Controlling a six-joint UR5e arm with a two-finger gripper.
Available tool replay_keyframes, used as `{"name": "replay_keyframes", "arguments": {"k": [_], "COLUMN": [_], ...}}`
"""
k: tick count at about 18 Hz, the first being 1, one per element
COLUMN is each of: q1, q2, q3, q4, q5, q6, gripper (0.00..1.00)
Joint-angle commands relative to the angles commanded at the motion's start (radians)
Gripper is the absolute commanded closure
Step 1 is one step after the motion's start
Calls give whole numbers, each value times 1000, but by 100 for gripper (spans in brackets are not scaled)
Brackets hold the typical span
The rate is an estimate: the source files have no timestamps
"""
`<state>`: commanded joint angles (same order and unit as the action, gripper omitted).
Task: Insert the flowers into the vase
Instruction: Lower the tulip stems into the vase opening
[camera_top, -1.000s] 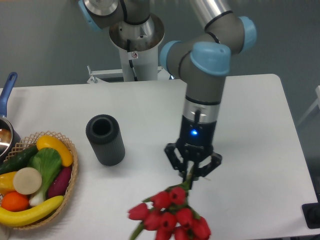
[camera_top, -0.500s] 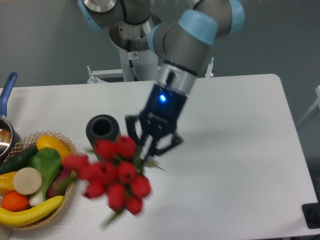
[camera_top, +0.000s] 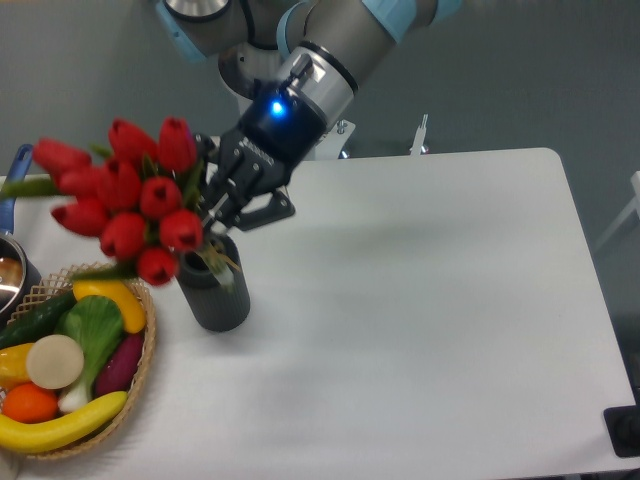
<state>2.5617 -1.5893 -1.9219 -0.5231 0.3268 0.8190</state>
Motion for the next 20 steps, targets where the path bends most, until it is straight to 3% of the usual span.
{"name": "replay_keyframes", "arguments": {"k": [4, 7, 20], "q1": [43, 54, 52], "q2": [63, 74, 63], "q3": [-103, -147, -200], "q4": [0, -2, -2], "q5": [-42, -42, -45], "q6": [40, 68, 121], "gripper": [100, 100, 100]}}
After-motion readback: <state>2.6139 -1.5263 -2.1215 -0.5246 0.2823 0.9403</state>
